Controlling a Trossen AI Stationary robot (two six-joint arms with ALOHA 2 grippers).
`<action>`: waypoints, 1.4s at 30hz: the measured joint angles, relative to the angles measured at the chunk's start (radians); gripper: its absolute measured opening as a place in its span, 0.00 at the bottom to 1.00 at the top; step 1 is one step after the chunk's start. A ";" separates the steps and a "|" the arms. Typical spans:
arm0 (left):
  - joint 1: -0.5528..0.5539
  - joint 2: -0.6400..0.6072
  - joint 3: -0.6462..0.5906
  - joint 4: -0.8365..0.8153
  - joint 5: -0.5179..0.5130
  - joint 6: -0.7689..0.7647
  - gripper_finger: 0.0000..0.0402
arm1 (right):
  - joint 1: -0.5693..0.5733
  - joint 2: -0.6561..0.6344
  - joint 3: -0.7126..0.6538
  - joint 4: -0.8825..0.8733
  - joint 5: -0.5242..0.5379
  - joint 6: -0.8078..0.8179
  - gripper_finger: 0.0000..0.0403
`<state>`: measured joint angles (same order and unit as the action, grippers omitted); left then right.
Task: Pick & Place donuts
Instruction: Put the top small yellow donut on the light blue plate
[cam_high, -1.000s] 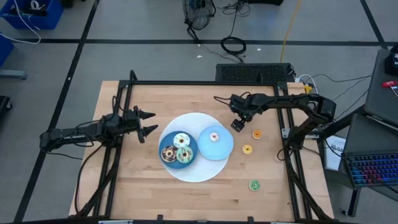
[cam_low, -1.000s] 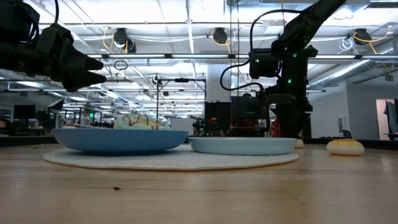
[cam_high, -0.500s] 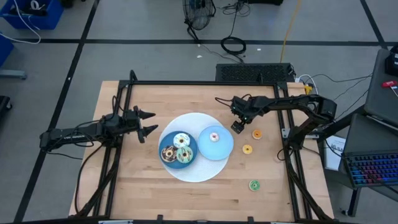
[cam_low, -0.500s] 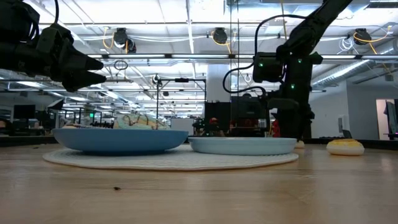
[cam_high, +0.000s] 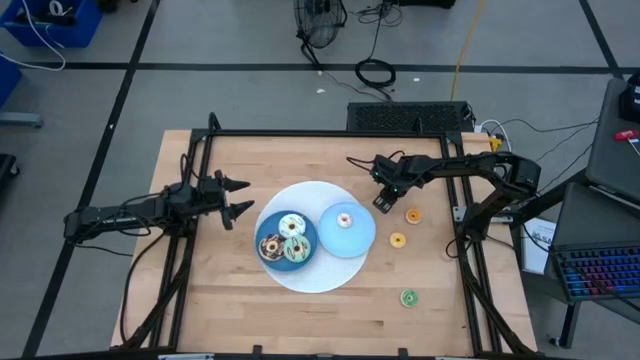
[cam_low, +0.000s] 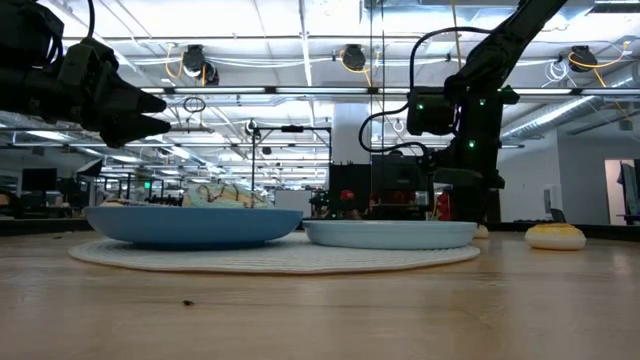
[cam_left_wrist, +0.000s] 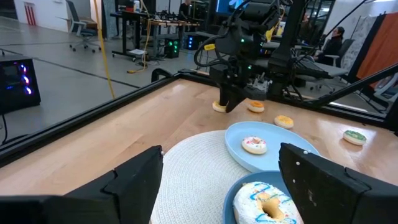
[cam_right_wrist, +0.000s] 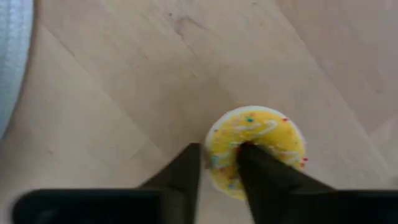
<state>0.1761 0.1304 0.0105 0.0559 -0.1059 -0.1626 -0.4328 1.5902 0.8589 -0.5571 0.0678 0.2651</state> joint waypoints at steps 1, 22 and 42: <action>0.000 0.000 0.000 0.000 0.000 0.001 0.79 | 0.000 0.000 0.000 0.000 0.004 -0.005 0.17; 0.000 0.000 0.000 0.000 0.000 0.001 0.78 | 0.075 -0.216 0.000 0.028 -0.035 -0.011 0.00; 0.000 0.000 0.000 0.000 0.000 0.001 0.78 | 0.341 -0.387 0.274 0.105 -0.115 0.048 0.00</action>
<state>0.1761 0.1303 0.0109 0.0556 -0.1059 -0.1619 -0.0921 1.2033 1.1326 -0.4522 -0.0474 0.3127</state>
